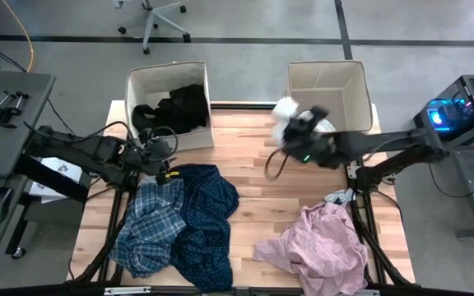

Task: Sort clothes
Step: Put the pair of white socks into the right laundry bin, then put the left white stripe sock into the right laundry bin

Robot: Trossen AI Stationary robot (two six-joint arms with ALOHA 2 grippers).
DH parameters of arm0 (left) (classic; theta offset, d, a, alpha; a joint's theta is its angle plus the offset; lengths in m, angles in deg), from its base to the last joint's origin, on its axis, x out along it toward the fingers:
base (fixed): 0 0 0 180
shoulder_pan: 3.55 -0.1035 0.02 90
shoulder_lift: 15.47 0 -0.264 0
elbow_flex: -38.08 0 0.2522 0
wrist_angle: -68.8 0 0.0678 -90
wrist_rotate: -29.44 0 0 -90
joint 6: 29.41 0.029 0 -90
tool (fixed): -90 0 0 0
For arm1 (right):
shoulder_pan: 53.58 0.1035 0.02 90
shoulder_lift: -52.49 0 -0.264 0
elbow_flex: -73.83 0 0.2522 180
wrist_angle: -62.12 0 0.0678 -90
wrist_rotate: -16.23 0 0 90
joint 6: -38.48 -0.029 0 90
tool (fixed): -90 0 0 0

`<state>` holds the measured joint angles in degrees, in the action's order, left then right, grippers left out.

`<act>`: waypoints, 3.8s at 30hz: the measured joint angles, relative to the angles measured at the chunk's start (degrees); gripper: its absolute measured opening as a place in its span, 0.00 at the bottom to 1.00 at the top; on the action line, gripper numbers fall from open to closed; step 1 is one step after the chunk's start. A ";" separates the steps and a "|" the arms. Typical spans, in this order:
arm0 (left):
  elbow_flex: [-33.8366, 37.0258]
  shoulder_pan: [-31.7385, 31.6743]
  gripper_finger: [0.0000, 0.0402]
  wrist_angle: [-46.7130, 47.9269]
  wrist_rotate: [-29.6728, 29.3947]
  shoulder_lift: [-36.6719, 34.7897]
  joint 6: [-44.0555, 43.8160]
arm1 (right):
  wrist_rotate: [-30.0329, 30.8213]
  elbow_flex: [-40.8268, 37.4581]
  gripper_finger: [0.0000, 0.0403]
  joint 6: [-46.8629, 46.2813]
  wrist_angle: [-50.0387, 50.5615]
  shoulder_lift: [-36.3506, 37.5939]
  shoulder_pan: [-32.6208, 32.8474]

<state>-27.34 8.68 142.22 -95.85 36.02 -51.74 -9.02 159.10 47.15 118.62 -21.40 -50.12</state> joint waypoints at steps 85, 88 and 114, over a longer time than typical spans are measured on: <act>10.97 1.59 0.00 -11.71 7.99 7.82 -22.31 | -52.80 -24.88 0.42 -1.21 -54.57 -5.57 4.23; 6.42 1.88 0.00 -15.94 7.91 7.82 -17.30 | -52.83 -24.88 0.42 -1.14 -54.57 -5.57 4.86; 29.59 -3.44 0.41 -10.80 15.47 8.70 -39.83 | -52.77 -24.85 0.42 -2.65 -54.18 -5.57 5.27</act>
<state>2.25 5.24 131.42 -80.37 44.72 -91.57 -61.78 134.25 44.50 64.44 -26.98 -44.85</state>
